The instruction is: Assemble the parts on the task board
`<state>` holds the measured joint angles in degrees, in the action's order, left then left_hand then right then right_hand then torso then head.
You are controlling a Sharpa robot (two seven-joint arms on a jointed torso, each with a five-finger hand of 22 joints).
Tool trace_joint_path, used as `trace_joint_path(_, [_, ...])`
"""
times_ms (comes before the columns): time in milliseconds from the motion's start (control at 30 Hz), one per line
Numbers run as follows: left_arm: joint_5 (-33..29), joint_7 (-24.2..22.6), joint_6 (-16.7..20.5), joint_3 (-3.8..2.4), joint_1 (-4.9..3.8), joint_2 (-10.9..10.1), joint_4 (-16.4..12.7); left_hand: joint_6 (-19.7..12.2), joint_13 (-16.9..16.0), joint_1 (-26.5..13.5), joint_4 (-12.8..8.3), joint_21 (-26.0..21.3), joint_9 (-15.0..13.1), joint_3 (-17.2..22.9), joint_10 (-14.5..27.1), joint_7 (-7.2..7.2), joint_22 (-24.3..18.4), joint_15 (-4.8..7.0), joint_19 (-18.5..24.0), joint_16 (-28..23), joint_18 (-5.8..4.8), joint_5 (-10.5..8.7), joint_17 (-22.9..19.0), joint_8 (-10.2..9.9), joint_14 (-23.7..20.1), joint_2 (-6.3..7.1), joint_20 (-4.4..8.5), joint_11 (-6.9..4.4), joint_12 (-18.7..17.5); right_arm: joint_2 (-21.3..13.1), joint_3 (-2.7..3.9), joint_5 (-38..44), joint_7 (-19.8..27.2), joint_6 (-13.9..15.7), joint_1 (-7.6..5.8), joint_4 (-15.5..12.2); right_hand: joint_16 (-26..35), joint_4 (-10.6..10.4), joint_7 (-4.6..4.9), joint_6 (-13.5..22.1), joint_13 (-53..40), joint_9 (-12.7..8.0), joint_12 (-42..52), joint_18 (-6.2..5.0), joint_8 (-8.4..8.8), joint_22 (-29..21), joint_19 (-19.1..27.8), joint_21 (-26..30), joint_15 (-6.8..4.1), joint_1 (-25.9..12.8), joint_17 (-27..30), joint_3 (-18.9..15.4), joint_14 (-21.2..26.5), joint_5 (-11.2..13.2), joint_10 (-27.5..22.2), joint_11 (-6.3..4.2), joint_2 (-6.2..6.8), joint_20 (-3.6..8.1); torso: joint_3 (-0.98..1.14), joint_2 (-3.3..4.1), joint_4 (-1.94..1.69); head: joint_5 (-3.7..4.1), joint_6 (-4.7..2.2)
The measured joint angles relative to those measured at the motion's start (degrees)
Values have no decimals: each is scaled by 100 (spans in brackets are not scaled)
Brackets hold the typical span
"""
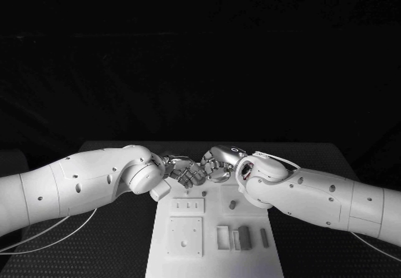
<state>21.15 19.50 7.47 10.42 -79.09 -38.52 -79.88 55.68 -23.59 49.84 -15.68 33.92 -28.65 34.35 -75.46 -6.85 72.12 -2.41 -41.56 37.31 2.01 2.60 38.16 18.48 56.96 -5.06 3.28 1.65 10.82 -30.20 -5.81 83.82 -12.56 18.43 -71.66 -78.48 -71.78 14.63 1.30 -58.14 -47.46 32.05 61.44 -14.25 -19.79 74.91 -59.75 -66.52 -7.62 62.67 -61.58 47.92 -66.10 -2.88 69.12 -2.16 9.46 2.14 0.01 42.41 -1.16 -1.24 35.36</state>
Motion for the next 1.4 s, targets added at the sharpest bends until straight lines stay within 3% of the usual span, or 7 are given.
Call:
trace_joint_path(233, [-25,12,-3,0,0,3,10,-81,15,-30,-12,0,32,-68,54,-81,-7,-17,21,-23,-26,0,-13,-67,-17,31,-21,52,-49,-2,0,-28,-2,0,-1,-7,0,0,-14,-15,0,0,0,0,1,0,0,-1,0,-1,0,0,0,0,0,0,-1,0,1,2,7,-9,3])
trace_joint_path(333, [-57,27,2,2,1,4,16,-113,25,-140,32,0,44,-152,94,-113,-15,-17,21,-23,-27,1,-15,-90,-17,203,-21,92,-66,0,3,-35,-2,0,-2,-15,0,0,-13,-15,0,1,0,0,1,0,0,-2,0,-2,0,0,0,0,0,0,-2,0,2,2,8,-9,4])
trace_joint_path(433, [-91,47,5,6,5,6,17,-248,47,-400,163,0,73,-289,183,-160,-31,-17,21,-23,-27,5,-25,-171,-17,476,-21,139,-130,2,6,-40,-1,1,-5,-20,0,0,-13,-15,0,1,0,0,2,0,0,-2,0,-11,0,0,0,0,0,0,-11,0,3,2,8,-4,4])
trace_joint_path(700, [-148,100,7,9,12,15,20,-308,55,-872,481,0,88,-425,217,-184,-56,-17,21,-46,-27,5,-38,-206,-17,812,-22,173,-157,17,10,-48,13,14,-10,-36,0,16,-12,-15,0,1,0,0,5,0,0,-2,1,-31,0,15,0,0,0,0,-17,0,5,1,7,-1,16])
trace_joint_path(1067, [-173,155,2,9,13,21,22,-308,55,-897,465,0,84,-369,217,-184,-56,-36,21,-46,-27,5,-44,-205,-36,837,-22,173,-157,26,10,-52,19,15,-10,-30,0,16,-10,-13,0,0,0,-1,25,0,0,-2,1,-31,0,15,0,0,0,0,-17,0,7,1,6,2,24])
trace_joint_path(1233, [-170,156,2,9,13,30,22,-205,23,-592,308,0,27,-181,160,-86,-51,-12,20,-46,-28,5,-30,-116,-12,533,-22,116,-142,40,10,-53,20,7,-10,-24,0,17,-10,-13,0,-1,0,0,10,0,0,-2,1,-31,0,14,0,0,0,0,-17,0,6,1,5,2,24])
trace_joint_path(1400, [-155,151,1,6,11,35,22,-51,-15,-390,164,0,-24,-103,81,-11,-48,-5,20,-4,-28,4,-20,-18,-5,331,-22,37,-61,43,7,-54,20,-7,-7,-17,0,17,-24,-29,0,-4,0,0,5,0,0,-2,1,-30,0,14,0,0,0,0,-17,0,6,1,7,5,25])
